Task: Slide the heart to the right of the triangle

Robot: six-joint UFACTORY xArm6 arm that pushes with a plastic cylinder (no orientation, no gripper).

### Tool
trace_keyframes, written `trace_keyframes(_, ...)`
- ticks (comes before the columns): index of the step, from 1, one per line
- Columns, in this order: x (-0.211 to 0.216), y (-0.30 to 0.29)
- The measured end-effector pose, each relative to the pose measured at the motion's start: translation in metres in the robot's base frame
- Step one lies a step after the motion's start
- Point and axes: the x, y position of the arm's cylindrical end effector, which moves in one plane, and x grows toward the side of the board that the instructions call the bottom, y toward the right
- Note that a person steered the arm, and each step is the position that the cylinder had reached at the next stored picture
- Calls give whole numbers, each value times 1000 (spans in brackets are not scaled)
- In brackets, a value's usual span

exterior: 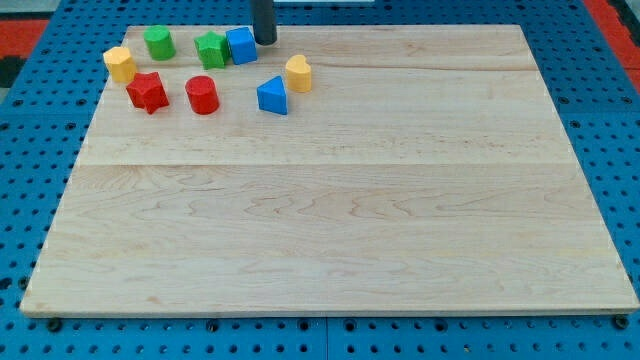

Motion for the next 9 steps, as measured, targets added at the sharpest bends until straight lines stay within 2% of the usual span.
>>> trace_keyframes(2, 23, 1)
trace_keyframes(3, 11, 1)
trace_keyframes(8, 10, 2)
trace_keyframes(9, 51, 13)
